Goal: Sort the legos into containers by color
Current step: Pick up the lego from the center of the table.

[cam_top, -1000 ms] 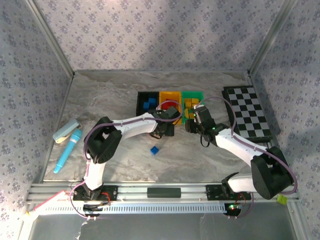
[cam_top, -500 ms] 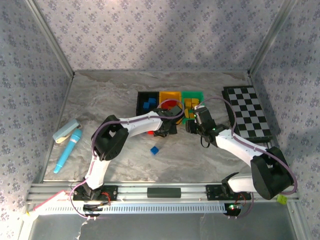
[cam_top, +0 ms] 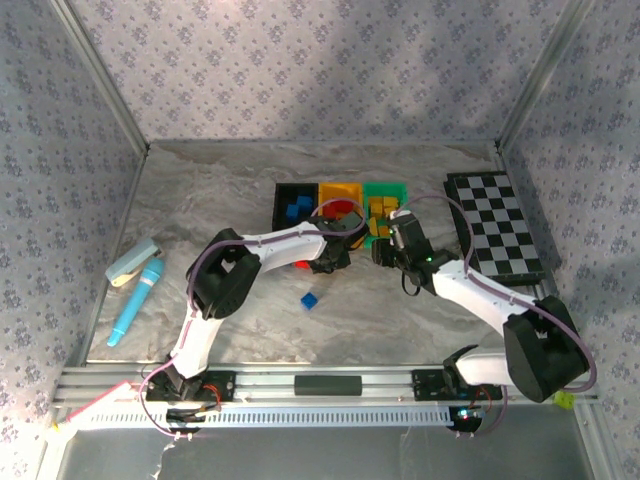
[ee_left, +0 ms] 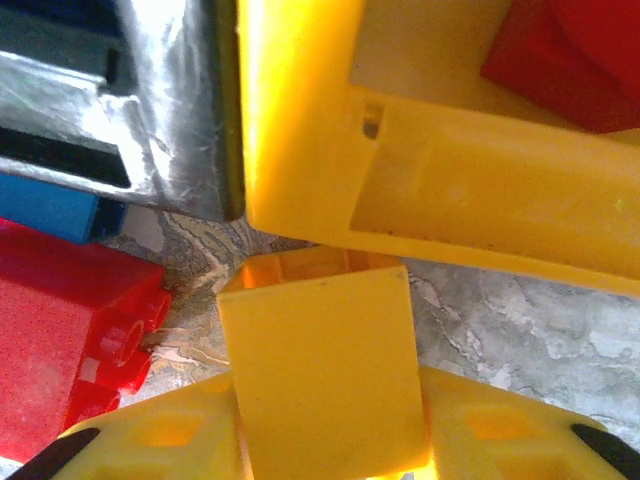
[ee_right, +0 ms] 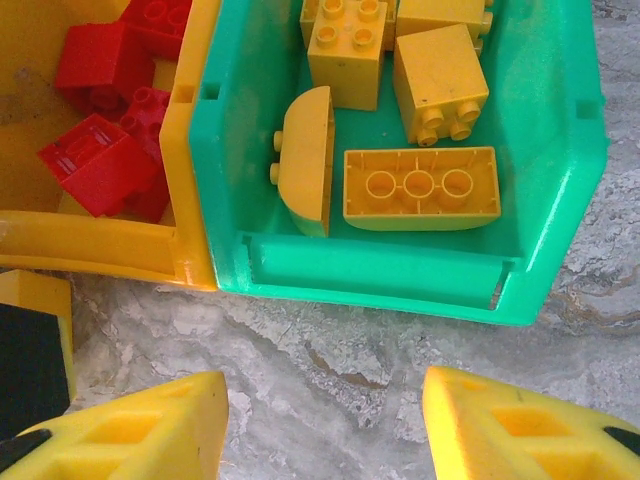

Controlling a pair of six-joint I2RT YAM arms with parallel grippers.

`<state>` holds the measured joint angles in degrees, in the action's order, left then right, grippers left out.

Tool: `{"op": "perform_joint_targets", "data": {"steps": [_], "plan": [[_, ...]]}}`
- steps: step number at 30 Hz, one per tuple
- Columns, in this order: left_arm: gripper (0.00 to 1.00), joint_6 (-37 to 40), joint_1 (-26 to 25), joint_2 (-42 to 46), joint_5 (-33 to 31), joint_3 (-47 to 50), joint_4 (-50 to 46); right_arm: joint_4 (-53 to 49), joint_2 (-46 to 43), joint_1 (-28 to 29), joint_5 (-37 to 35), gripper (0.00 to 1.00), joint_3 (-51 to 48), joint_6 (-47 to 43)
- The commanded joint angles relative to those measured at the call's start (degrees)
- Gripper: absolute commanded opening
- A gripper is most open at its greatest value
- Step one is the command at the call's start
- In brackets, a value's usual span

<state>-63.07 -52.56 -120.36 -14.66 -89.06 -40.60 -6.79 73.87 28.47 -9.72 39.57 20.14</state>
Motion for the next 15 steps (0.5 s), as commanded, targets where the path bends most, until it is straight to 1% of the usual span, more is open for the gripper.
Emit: {"op": "perform_joint_targets", "data": {"steps": [1, 3, 4, 10, 11, 15], "plan": [[0.40, 0.88, -0.99, 0.26, -2.58, -0.59, -1.49, 0.32, -1.44, -0.37, -1.45, 0.56, -0.68, 0.86], [0.29, 1.57, -1.94, 1.07, -4.11, -1.09, -1.92, 0.64, -2.11, -0.39, -1.46, 0.56, -1.04, 1.04], [0.27, 1.71, -2.31, 1.43, -4.56, -1.41, -2.28, 1.15, -2.63, -0.42, -1.32, 0.56, -1.41, 1.19], [0.26, 3.16, -6.22, 4.17, -8.36, -2.49, -1.88, 1.86, -5.42, -0.95, -2.00, 0.56, -2.96, 1.89], [0.27, 4.01, -6.85, 4.86, -8.72, -2.54, -0.91, 2.20, -5.87, -1.37, -1.68, 0.56, -3.40, 2.14], [0.28, 10.24, -8.48, 7.23, -8.07, -1.60, 8.33, 2.99, -6.67, -4.04, 1.48, 0.56, -4.48, 3.94]]}}
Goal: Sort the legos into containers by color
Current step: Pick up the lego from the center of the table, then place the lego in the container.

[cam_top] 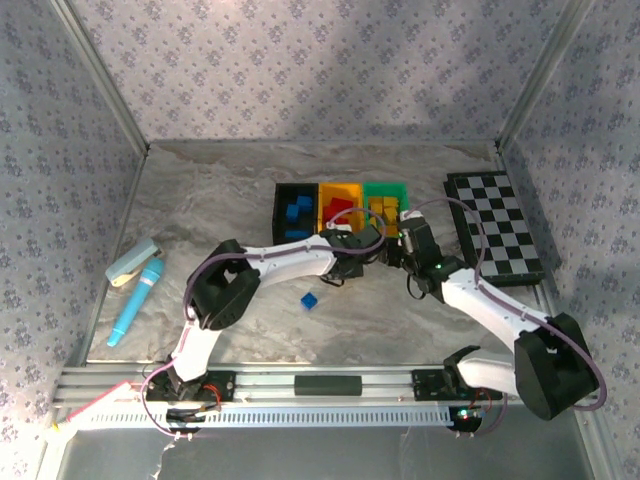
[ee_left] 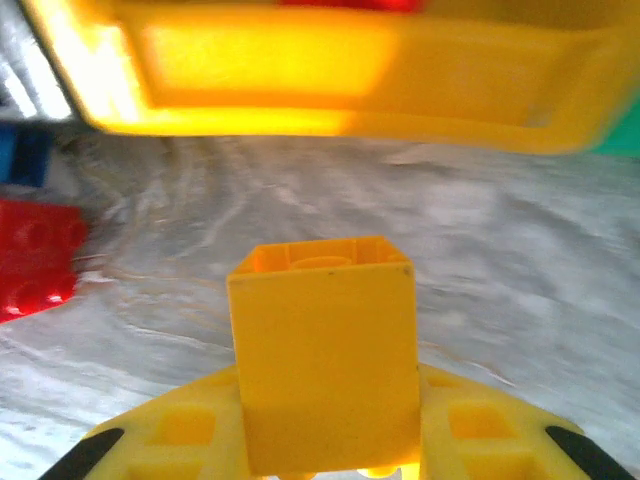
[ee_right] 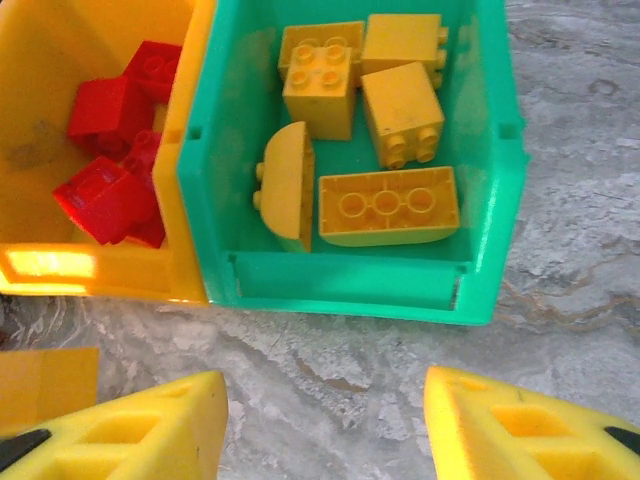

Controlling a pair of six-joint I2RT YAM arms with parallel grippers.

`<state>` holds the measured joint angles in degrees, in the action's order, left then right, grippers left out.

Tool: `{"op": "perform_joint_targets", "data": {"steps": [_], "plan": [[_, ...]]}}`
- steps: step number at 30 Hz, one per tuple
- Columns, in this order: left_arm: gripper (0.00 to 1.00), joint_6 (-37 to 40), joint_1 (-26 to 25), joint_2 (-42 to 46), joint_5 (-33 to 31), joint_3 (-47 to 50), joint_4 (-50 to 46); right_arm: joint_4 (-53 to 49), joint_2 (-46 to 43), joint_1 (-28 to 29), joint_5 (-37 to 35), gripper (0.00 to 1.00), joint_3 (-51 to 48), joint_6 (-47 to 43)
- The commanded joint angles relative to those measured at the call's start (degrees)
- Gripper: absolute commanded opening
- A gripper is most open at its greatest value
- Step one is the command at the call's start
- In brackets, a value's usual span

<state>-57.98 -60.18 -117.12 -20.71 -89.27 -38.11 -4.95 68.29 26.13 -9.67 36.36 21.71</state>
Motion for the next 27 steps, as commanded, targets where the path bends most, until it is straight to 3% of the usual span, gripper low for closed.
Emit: {"op": "perform_joint_targets", "data": {"steps": [1, 5, 12, 17, 24, 27], "plan": [[0.28, 6.35, -0.88, 4.02, -1.80, -1.99, 6.77, 1.44, -1.38, -2.25, 1.90, 0.56, -1.63, 2.72], [0.20, 10.59, -0.41, 1.37, -2.04, -8.86, 5.54, -0.53, -2.80, -5.60, 0.21, 0.56, -2.37, 4.22], [0.20, 15.59, 2.46, -9.04, 4.36, -27.76, 0.73, 0.84, -6.63, -16.67, 9.39, 0.58, -6.42, 7.26], [0.22, 16.31, 4.45, -18.94, 9.63, -42.64, -5.93, 0.73, -6.83, -18.35, 10.37, 0.59, -6.49, 7.29], [0.29, 17.29, 6.89, -27.15, 13.30, -54.17, -7.94, 1.25, -7.57, -18.98, 11.01, 0.59, -7.00, 7.29], [0.40, 18.18, 7.26, -26.58, 13.51, -54.14, -8.39, 1.87, -7.63, -18.98, 11.45, 0.59, -7.24, 7.28]]}}
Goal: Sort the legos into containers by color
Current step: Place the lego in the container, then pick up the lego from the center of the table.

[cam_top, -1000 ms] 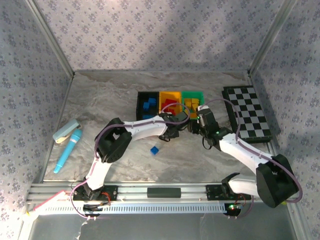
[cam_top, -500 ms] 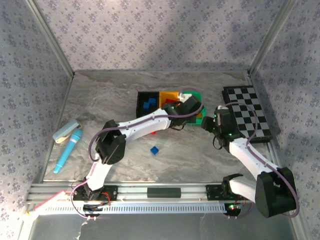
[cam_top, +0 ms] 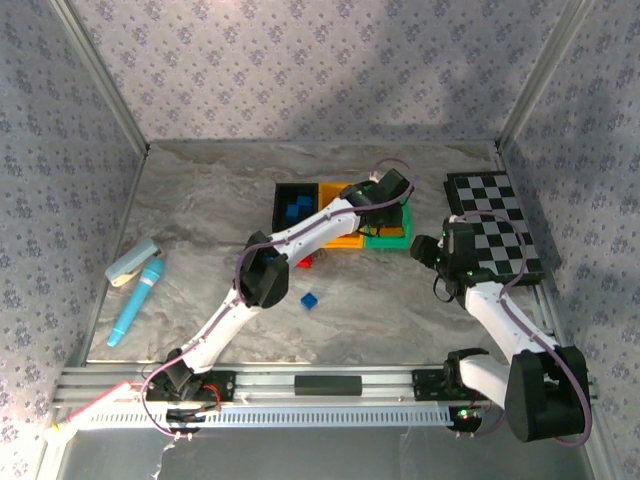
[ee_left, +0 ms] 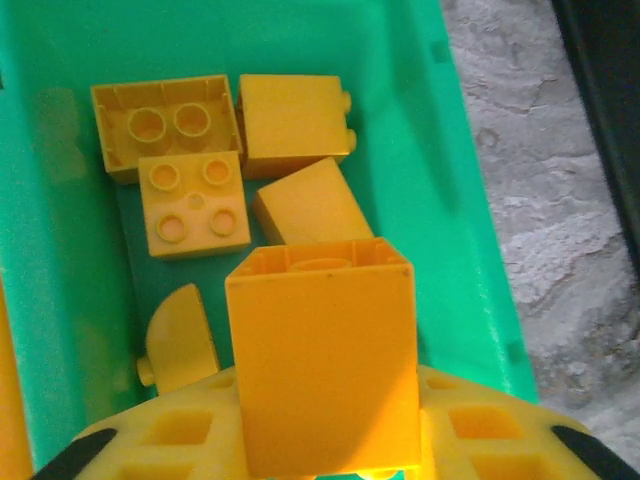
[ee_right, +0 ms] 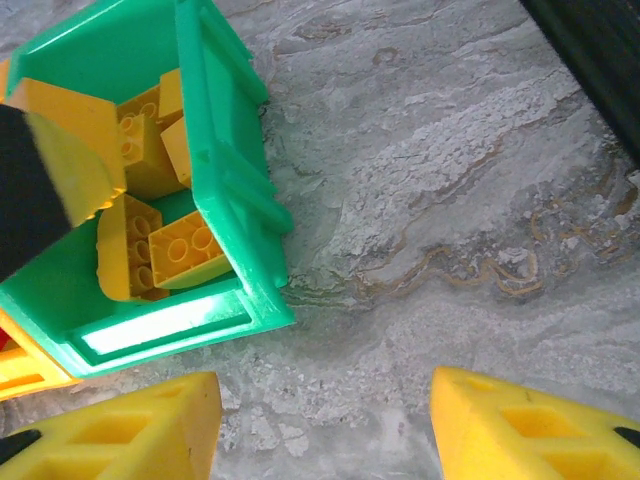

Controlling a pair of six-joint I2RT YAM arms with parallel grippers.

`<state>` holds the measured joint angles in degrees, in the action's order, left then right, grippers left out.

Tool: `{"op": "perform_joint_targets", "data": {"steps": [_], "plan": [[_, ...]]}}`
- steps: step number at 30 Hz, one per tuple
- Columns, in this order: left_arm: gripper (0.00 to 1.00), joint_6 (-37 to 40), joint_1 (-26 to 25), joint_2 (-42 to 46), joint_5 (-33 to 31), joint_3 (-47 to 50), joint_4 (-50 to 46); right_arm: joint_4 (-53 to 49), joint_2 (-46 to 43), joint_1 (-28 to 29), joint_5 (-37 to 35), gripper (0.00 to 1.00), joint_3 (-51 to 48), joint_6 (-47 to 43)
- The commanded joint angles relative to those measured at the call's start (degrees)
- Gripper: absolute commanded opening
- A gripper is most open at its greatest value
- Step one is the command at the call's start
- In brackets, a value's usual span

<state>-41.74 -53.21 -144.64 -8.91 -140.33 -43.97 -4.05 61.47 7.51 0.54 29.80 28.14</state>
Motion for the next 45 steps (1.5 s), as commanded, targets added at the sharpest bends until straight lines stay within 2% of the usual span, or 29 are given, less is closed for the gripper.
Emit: {"op": "perform_joint_targets", "data": {"steps": [1, 3, 6, 8, 13, 18, 22, 28, 29, 32, 35, 39, 42, 45], "plan": [[0.45, 2.45, 0.30, 1.45, 1.78, -2.55, -2.33, 1.09, -0.69, -0.28, 1.24, 0.59, -0.75, 0.86], [0.52, 3.72, 0.04, 2.99, 1.87, -0.47, -1.01, 1.46, -0.49, -0.23, 1.80, 0.59, -0.82, 0.95], [0.53, 4.81, -0.27, 5.54, 1.96, 2.18, -0.51, 2.03, 0.34, 0.26, 2.02, 0.59, -0.74, 0.95], [0.60, 5.39, -0.48, 7.77, 1.66, 4.98, 0.31, 2.23, 1.37, 0.49, 1.94, 0.59, -0.59, 0.88], [0.60, 6.40, -1.01, 15.76, 0.09, 15.01, 3.78, 2.66, 2.69, 2.70, 0.42, 0.59, 0.03, -0.03], [0.60, 5.86, -1.28, 29.18, -3.82, 35.95, 9.93, 2.72, 3.25, 6.69, -2.58, 0.60, 0.76, -1.24], [0.60, 5.34, -1.28, 38.71, -6.05, 51.23, 10.78, 3.17, 4.56, 8.81, -3.60, 0.60, 1.37, -1.55], [0.68, 6.37, -0.95, 48.98, -6.42, 70.21, 13.05, 3.71, 6.92, 11.16, -4.46, 0.60, 2.40, -1.99], [0.68, 6.37, -0.72, 49.53, -6.22, 71.34, 12.65, 3.84, 7.22, 11.52, -4.73, 0.60, 2.52, -2.04], [0.76, 7.44, -0.37, 49.48, -6.65, 73.09, 10.56, 3.81, 8.20, 12.63, -5.53, 0.60, 3.13, -2.47], [0.84, 7.72, -0.32, 48.18, -10.32, 72.75, 7.20, 3.47, 8.49, 13.13, -5.79, 0.60, 3.51, -2.72], [0.87, 7.75, 1.17, 46.83, -10.23, 72.61, 8.04, 3.40, 8.14, 13.54, -6.49, 0.60, 3.51, -3.04], [0.85, 7.18, 3.47, 44.00, -7.23, 71.34, 8.61, 3.03, 8.14, 13.52, -6.52, 0.60, 3.58, -3.00], [0.78, 7.53, 3.95, 41.73, -7.45, 68.98, 7.97, 3.07, 7.85, 13.68, -6.36, 0.60, 3.50, -3.00]]}}
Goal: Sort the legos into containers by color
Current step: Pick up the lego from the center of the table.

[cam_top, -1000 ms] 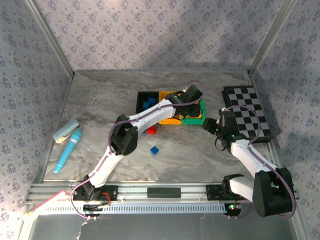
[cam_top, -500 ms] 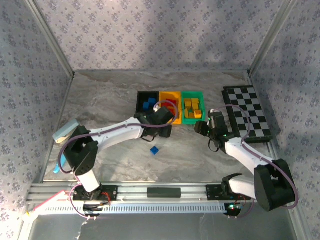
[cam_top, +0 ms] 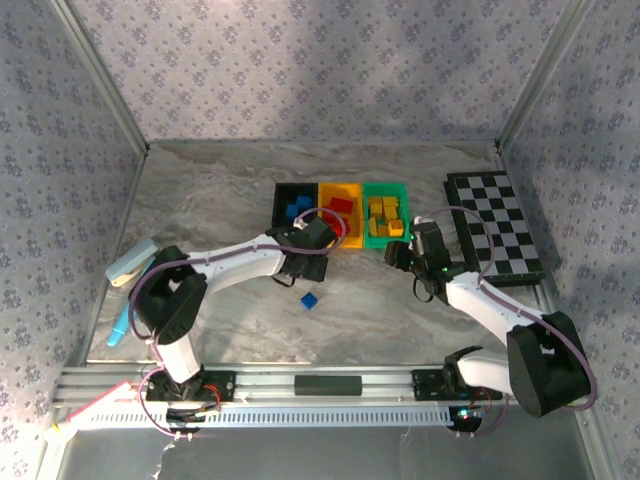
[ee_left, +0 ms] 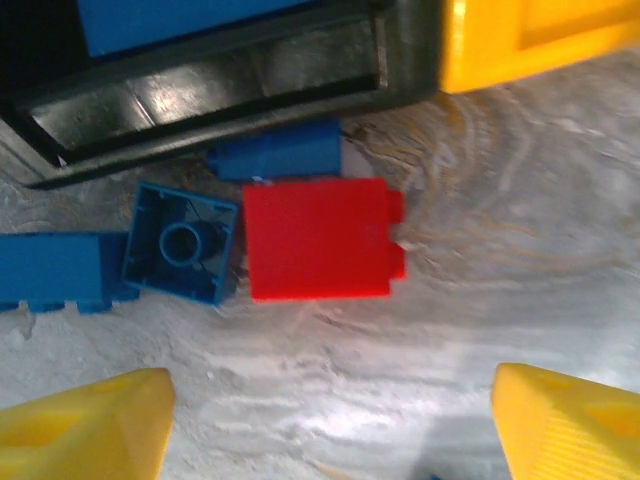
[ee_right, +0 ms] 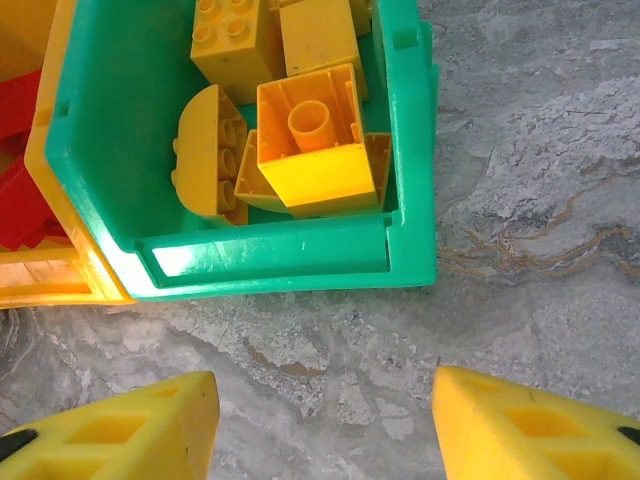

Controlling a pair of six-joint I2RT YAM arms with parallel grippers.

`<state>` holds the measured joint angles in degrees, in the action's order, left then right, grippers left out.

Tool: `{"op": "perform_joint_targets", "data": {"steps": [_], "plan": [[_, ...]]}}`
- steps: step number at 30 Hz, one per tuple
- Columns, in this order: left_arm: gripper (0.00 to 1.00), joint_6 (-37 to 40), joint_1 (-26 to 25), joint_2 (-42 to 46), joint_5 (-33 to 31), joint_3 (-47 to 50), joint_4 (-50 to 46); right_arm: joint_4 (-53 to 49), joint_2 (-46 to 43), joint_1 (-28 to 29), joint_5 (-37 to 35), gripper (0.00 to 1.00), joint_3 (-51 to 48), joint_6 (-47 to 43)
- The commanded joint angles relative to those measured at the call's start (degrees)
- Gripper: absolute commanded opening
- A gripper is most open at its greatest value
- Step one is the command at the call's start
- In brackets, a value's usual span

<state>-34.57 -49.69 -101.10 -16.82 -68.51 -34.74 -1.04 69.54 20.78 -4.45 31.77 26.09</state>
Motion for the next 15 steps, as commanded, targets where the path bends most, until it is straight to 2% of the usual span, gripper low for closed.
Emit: {"op": "perform_joint_targets", "data": {"steps": [1, 6, 15], "plan": [[0.77, 0.47, 0.47, -2.37, 0.35, -3.66, -1.37, 0.01, -0.32, 0.41, -1.56, 0.60, 1.54, -1.08], [0.70, 0.82, 0.58, -5.54, -0.93, -8.30, -3.24, 0.06, -0.26, 0.58, -1.09, 0.60, 1.67, -0.96], [0.69, -1.18, 2.08, -12.23, -2.29, -15.08, -10.55, -0.65, -1.22, 0.73, -1.58, 0.60, 1.72, -1.13]]}}
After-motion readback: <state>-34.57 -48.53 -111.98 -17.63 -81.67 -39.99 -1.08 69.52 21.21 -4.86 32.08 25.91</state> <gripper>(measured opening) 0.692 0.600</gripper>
